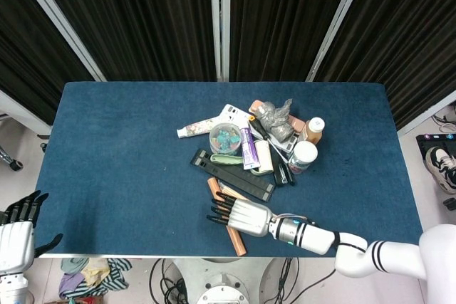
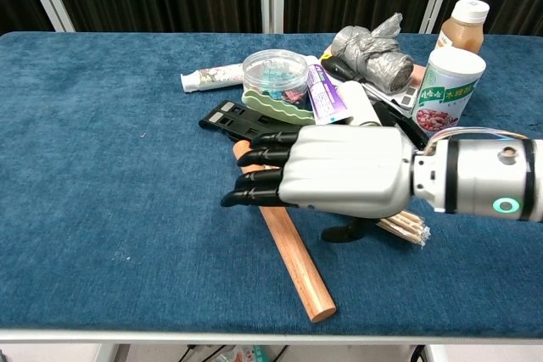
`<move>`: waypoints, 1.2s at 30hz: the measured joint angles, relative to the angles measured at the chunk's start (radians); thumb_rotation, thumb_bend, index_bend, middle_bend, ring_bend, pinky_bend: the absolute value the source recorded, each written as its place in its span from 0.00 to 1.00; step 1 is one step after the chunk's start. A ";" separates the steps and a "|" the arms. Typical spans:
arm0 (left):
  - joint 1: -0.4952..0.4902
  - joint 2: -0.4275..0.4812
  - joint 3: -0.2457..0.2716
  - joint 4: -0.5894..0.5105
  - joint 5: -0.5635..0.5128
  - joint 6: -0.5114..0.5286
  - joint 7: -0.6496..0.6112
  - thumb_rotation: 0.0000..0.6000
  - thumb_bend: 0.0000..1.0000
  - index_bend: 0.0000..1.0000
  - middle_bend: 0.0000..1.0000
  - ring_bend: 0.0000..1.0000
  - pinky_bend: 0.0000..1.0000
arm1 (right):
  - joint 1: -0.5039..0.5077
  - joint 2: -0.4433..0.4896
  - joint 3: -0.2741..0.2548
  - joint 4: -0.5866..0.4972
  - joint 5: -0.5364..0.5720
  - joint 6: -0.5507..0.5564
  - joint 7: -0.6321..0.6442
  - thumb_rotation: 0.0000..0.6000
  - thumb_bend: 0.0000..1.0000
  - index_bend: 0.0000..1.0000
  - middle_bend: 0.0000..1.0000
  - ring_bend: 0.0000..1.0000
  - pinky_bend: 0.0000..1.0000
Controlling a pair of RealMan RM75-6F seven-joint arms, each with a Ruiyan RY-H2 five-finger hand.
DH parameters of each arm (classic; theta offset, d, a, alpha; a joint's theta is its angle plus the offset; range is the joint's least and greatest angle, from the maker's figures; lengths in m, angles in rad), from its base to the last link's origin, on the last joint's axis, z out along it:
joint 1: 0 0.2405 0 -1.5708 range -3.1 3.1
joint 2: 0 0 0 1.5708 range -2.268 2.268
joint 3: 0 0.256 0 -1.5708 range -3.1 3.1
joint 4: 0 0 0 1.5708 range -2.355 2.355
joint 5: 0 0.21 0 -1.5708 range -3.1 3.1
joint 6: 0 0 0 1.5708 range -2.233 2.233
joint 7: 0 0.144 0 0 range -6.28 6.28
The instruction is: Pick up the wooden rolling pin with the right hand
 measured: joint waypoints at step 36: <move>0.015 -0.001 -0.005 0.006 -0.005 0.007 -0.011 1.00 0.07 0.18 0.13 0.14 0.18 | 0.251 -0.284 0.141 0.427 -0.088 0.501 0.274 1.00 0.73 0.84 0.63 0.45 0.42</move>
